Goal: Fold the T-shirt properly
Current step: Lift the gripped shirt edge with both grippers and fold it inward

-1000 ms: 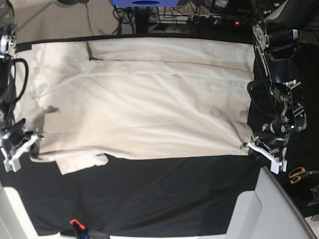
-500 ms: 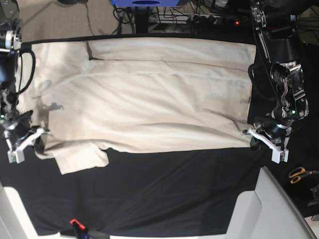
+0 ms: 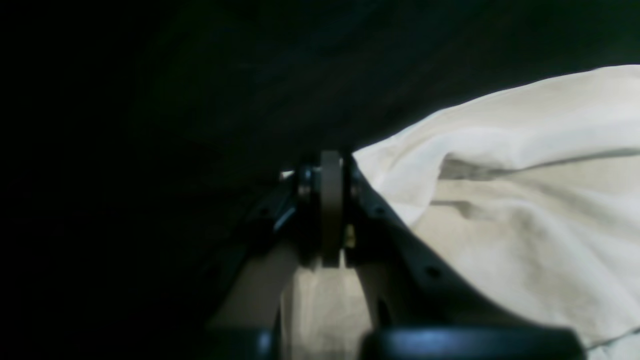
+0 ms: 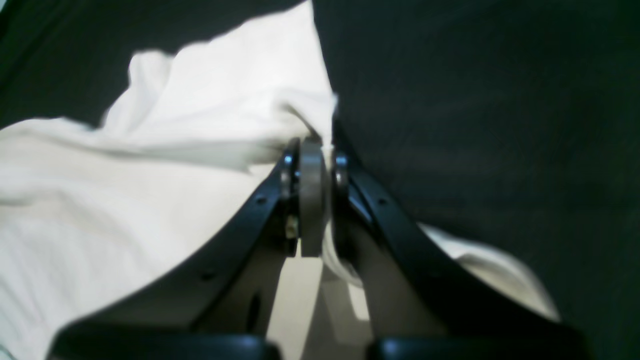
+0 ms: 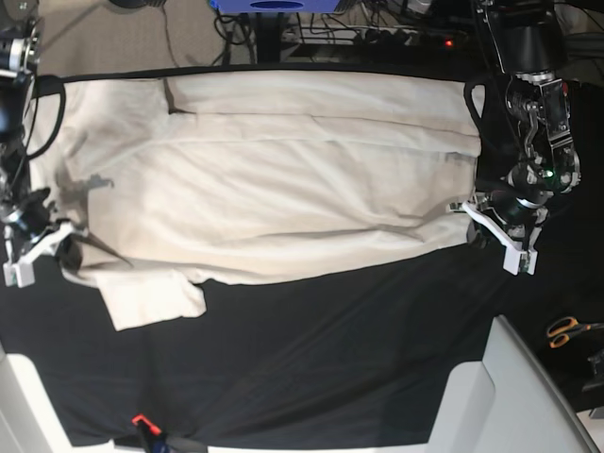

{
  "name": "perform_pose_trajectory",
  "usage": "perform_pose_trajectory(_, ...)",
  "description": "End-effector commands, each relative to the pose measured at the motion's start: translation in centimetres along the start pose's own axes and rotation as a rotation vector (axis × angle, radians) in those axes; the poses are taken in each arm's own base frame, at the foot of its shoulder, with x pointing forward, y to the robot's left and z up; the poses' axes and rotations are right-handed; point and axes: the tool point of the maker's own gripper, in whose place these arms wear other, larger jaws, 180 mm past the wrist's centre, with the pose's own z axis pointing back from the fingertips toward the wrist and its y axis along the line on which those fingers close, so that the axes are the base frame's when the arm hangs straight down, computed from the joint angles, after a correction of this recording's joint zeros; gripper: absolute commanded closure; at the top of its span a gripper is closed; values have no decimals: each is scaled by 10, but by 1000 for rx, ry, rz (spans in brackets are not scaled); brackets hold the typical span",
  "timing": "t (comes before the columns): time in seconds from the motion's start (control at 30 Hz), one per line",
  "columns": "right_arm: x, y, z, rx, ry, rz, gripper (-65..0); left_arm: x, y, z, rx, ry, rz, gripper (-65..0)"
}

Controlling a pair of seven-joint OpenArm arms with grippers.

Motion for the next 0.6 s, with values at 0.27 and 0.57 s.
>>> perform_pose_trajectory(0.27, 32, 3, 13, 15, -99, 64, 0, 10, 0, 22, -43, -41, 24, 0)
perform_pose_trajectory(0.57, 17, -23, 45, -69, -82, 37, 0, -5, -6, 35, -45, -18, -8, 0)
